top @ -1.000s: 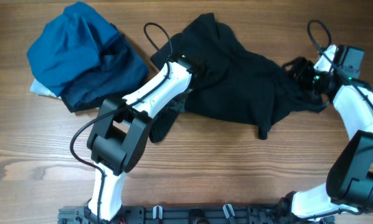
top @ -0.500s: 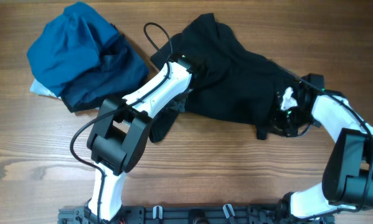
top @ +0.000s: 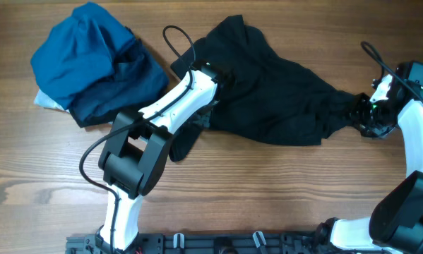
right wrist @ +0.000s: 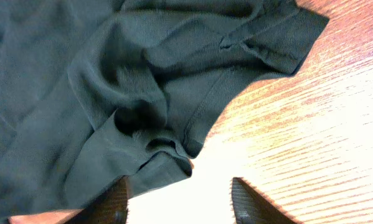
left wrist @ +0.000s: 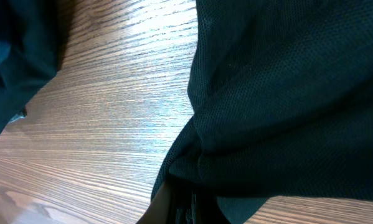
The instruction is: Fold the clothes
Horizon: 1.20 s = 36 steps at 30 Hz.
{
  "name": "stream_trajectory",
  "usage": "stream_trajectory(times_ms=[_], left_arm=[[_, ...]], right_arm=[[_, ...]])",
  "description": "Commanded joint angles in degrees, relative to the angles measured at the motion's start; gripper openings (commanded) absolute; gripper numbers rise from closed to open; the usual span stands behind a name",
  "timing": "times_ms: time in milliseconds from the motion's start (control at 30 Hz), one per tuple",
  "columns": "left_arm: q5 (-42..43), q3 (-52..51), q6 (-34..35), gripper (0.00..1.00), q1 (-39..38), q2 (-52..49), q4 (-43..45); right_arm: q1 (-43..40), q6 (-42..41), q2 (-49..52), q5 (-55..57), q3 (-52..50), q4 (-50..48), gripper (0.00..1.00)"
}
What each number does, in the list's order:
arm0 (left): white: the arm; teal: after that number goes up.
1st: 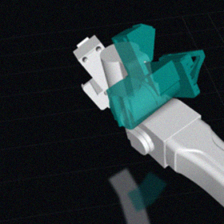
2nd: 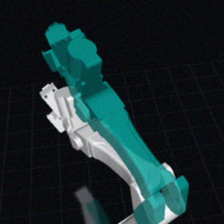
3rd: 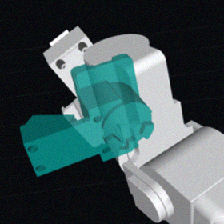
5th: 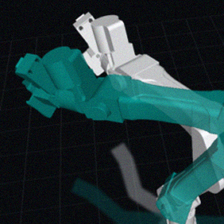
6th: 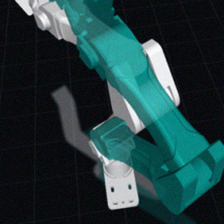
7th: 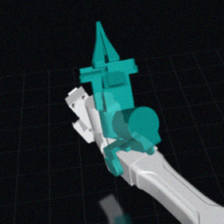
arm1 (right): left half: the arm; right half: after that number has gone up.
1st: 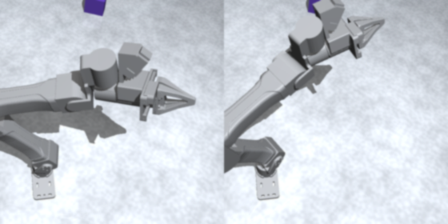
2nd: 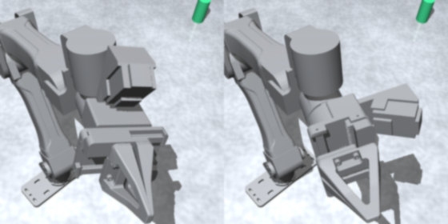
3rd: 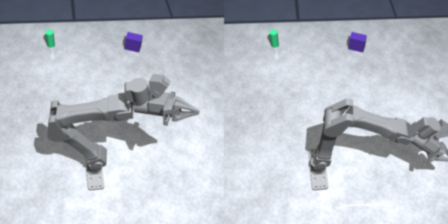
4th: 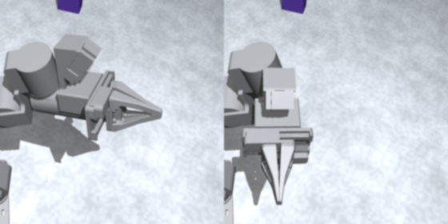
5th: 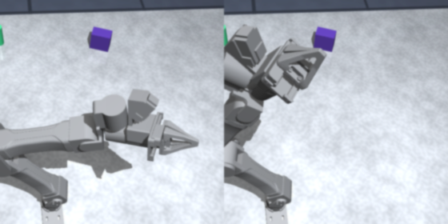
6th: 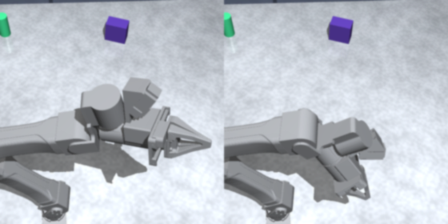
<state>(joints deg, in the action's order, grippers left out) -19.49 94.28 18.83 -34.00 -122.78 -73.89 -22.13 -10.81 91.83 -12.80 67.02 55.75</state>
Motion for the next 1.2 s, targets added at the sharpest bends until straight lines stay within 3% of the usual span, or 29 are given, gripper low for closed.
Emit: stream_trajectory(times_ms=[0, 133, 267, 367, 567, 733, 900, 1100, 1167], left_arm=[[-0.9, -0.2, 1.0, 0.04, 0.3, 1.3, -0.1], [-1.0, -0.2, 0.9, 0.04, 0.4, 1.3, -0.1], [-0.9, -0.2, 1.0, 0.04, 0.4, 1.3, -0.1], [-0.9, -0.2, 1.0, 0.05, 0.4, 1.3, 0.0], [-0.9, -0.2, 1.0, 0.05, 0.4, 1.3, -0.1], [-0.9, -0.2, 1.0, 0.04, 0.4, 1.3, -0.1], [-0.9, -0.2, 1.0, 0.04, 0.4, 1.3, -0.1], [-0.9, -0.2, 0.9, 0.04, 0.4, 1.3, -0.3], [-0.9, -0.2, 1.0, 0.05, 0.4, 1.3, -0.3]], right_arm=[[0.1, -0.2, 0.3, -0.2, 0.4, 4.1, 0.58], [0.3, 1.9, 0.3, -4.2, -1.7, 8.1, 0.47], [2.1, 3.4, 0.3, -9.6, -7.6, -0.4, 0.4], [4.9, 3.1, 0.5, -12.0, -14.0, -10.2, 0.29], [8.1, 3.1, 1.0, -13.9, -17.6, -21.4, 0.27], [8.0, 1.2, 2.2, -6.4, -17.6, -23.1, 0.26], [8.1, 0.3, 5.6, -6.4, -17.6, -25.3, 0.28], [8.1, 0.3, 6.0, -4.9, -17.6, -25.6, 0.36], [8.1, 3.0, 6.0, -9.7, -17.6, -25.7, 0.37]])
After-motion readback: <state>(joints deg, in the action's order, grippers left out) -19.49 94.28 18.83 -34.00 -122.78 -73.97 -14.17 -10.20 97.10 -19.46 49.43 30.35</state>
